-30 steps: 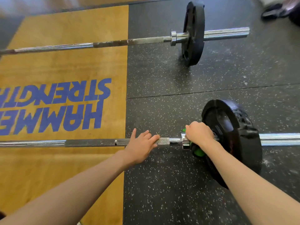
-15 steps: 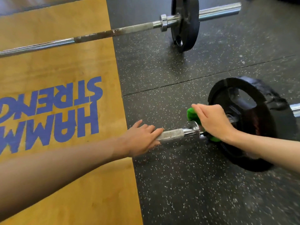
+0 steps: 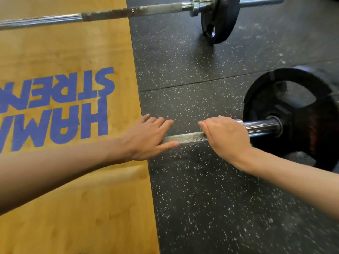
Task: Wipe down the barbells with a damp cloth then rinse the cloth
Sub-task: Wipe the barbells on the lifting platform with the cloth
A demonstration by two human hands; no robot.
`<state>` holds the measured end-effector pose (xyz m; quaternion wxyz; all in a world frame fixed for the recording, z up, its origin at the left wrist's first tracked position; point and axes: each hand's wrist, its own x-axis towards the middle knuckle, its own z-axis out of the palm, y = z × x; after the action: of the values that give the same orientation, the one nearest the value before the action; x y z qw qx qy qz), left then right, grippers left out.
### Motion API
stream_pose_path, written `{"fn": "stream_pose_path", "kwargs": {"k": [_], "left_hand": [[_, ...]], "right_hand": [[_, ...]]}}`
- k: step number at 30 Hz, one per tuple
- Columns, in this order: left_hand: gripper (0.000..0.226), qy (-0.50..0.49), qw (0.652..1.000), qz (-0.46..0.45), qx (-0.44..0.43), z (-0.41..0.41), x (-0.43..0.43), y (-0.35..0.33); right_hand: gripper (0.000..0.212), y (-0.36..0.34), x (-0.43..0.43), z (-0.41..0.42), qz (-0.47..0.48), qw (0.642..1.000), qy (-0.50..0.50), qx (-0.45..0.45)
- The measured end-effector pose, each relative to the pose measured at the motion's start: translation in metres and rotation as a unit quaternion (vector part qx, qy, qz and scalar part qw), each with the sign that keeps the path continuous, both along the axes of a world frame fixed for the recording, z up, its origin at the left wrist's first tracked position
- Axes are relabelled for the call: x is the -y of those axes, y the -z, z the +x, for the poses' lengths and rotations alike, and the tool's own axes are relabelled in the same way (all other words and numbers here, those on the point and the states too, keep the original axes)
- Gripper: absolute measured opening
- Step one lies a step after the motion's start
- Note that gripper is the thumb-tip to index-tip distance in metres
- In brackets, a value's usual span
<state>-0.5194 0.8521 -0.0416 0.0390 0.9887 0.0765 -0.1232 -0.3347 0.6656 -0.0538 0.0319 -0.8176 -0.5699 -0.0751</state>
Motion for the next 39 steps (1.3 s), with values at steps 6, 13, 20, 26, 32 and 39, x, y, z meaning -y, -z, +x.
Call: {"fn": "stream_pose_path", "kwargs": {"k": [6,13,20,26,32,39], "left_hand": [[0.08,-0.02,1.0,0.004,0.015,0.002,0.014,0.008],[0.075,-0.023,0.996,0.046,0.072,-0.008,0.006,0.002],[0.081,-0.019,0.997,0.058,0.051,-0.018,-0.003,0.012],[0.076,-0.007,0.996,0.064,0.06,-0.022,-0.002,0.012],[0.072,-0.009,0.995,0.058,0.083,-0.036,-0.01,0.006],[0.066,-0.007,0.996,0.023,0.088,-0.038,-0.007,0.008]], "right_hand": [[0.052,0.006,-0.013,-0.026,0.064,0.992,0.009,-0.109],[0.065,0.011,0.015,-0.016,-0.039,0.998,-0.055,0.012],[0.059,0.002,-0.018,-0.026,0.056,0.995,-0.021,-0.077],[0.055,0.007,-0.016,-0.033,0.015,0.988,-0.14,-0.057],[0.048,0.006,-0.004,-0.018,0.048,0.998,-0.04,0.002],[0.04,0.002,-0.022,-0.033,0.006,0.997,0.013,-0.077]]}}
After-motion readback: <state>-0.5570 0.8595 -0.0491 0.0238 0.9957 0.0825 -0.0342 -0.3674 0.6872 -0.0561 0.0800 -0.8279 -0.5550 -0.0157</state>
